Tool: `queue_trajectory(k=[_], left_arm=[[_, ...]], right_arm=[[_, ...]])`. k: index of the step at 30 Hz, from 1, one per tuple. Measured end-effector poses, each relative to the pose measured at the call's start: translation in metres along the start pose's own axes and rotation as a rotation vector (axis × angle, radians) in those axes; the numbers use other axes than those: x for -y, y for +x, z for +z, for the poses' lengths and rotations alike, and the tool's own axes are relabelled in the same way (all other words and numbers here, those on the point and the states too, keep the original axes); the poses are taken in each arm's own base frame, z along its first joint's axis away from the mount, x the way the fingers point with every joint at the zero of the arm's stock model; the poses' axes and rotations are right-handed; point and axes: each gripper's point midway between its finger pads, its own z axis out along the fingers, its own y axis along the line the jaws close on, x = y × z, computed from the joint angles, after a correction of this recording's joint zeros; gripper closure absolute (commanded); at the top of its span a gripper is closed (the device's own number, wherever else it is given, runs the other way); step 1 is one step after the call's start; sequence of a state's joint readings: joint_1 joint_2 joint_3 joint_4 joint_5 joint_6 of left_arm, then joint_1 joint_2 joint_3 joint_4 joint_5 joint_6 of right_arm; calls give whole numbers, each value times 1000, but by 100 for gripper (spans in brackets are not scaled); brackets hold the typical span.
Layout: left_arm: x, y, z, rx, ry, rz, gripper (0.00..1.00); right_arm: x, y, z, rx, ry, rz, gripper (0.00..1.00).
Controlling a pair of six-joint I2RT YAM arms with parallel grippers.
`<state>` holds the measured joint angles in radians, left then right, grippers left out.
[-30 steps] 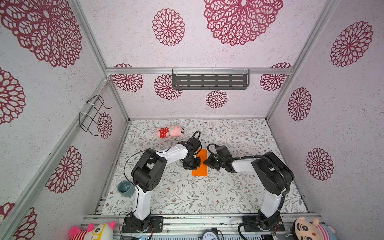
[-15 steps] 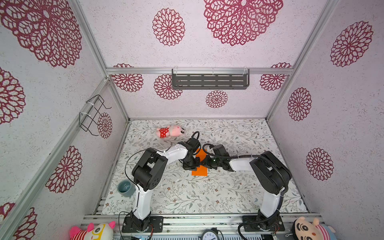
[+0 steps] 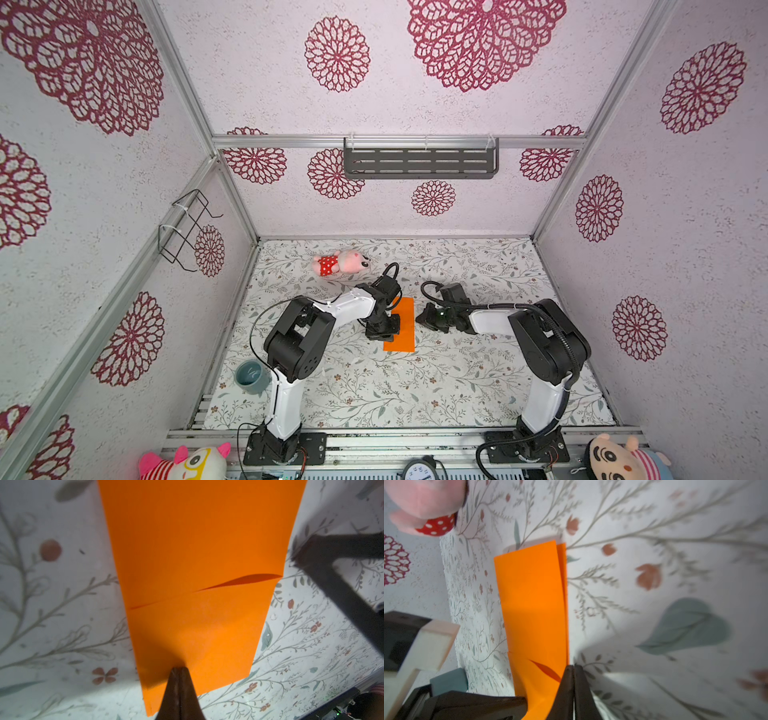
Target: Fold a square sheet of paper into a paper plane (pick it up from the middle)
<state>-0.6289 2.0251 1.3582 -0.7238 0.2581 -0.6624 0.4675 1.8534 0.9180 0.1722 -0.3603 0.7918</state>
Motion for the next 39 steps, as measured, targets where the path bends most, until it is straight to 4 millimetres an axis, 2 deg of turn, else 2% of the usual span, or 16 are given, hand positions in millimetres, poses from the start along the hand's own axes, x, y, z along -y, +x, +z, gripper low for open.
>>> queue_trajectory(k=[2, 6, 8, 12, 14, 16, 20, 26, 33, 39], left_arm=[[1, 0, 0, -3, 7, -1, 99], [7, -1, -6, 0, 44, -15, 80], [13, -7, -19, 31, 81, -23, 73], [21, -27, -58, 151, 167, -50, 65], [19, -33, -69, 189, 188, -68, 61], [14, -37, -70, 203, 194, -89, 58], [-2, -32, -55, 173, 170, -126, 58], [-1, -32, -45, 154, 179, -124, 57], [-9, -29, -27, 116, 154, -137, 77], [-15, -29, -21, 112, 127, -153, 86]], right_arm=[[5, -5, -7, 18, 18, 10, 84], [-3, -2, -23, 39, -16, 17, 71], [-12, 2, -28, 42, -50, 16, 65], [-28, 13, -28, 21, -118, 36, 58], [-34, 21, -26, 3, -145, 49, 56], [-40, 27, -23, -12, -169, 67, 53], [-46, 35, -12, -34, -200, 107, 52], [-43, 42, 1, -64, -208, 159, 50], [-44, 42, 0, -60, -220, 177, 47], [-44, 42, 0, -54, -232, 179, 46]])
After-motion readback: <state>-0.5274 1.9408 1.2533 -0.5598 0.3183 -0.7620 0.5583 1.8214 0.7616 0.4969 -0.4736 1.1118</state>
